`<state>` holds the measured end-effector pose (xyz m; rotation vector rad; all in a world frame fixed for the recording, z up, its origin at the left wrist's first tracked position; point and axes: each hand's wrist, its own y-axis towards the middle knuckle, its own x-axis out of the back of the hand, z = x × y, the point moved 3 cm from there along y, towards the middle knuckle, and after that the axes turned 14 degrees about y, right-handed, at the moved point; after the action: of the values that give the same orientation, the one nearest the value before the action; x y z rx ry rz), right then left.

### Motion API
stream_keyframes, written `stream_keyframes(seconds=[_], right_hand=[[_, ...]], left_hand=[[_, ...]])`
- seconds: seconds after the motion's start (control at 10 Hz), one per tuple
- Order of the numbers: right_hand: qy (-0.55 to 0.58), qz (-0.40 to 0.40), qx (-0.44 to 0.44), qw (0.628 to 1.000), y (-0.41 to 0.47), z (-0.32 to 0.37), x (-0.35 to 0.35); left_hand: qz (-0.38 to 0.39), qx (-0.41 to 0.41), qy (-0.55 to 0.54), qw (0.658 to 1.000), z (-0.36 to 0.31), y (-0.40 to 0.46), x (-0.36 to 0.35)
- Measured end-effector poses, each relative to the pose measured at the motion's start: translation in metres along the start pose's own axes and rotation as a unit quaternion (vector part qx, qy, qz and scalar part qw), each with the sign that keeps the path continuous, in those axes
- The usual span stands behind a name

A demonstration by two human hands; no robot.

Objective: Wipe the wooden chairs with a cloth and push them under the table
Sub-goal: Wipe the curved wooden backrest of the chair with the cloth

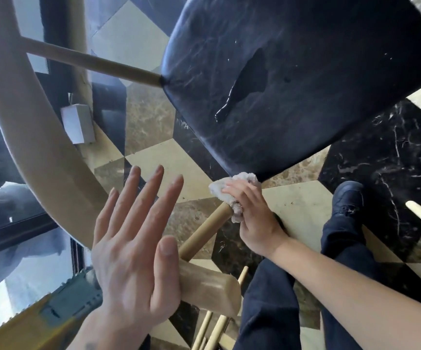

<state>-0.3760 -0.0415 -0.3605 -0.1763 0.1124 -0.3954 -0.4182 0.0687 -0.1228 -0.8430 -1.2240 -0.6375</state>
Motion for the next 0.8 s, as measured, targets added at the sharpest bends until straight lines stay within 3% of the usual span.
stream_keyframes(seconds=[0.1,0.2,0.3,0.4,0.5,0.6,0.7,0.8], right_hand=[[0.06,-0.044,-0.03,0.997,-0.017,0.029,-0.003],[0.092,-0.066,0.015,0.993,-0.031,0.074,-0.018],[0.084,-0.134,0.151,0.976,-0.04,0.116,-0.036],[0.056,-0.104,0.219,0.969,-0.029,0.107,-0.029],[0.042,-0.018,0.192,0.98,-0.007,0.061,-0.002],[-0.004,0.067,-0.018,0.998,0.007,0.008,0.027],[-0.026,0.096,-0.108,0.989,0.009,-0.004,0.03],[-0.011,0.096,-0.167,0.981,0.002,0.016,0.024]], left_hand=[[-0.019,0.031,-0.027,0.999,-0.017,0.005,0.011],[-0.039,0.021,-0.023,0.999,-0.023,0.009,0.016],[-0.024,0.025,-0.024,0.999,-0.021,0.01,0.014],[-0.028,0.019,-0.017,0.999,-0.019,0.007,0.013],[-0.036,0.017,-0.022,0.999,-0.02,0.008,0.013],[-0.04,0.024,-0.031,0.998,-0.023,0.007,0.013],[-0.024,0.036,-0.044,0.998,-0.023,0.008,0.016],[0.051,0.039,-0.014,0.998,-0.023,0.01,0.017]])
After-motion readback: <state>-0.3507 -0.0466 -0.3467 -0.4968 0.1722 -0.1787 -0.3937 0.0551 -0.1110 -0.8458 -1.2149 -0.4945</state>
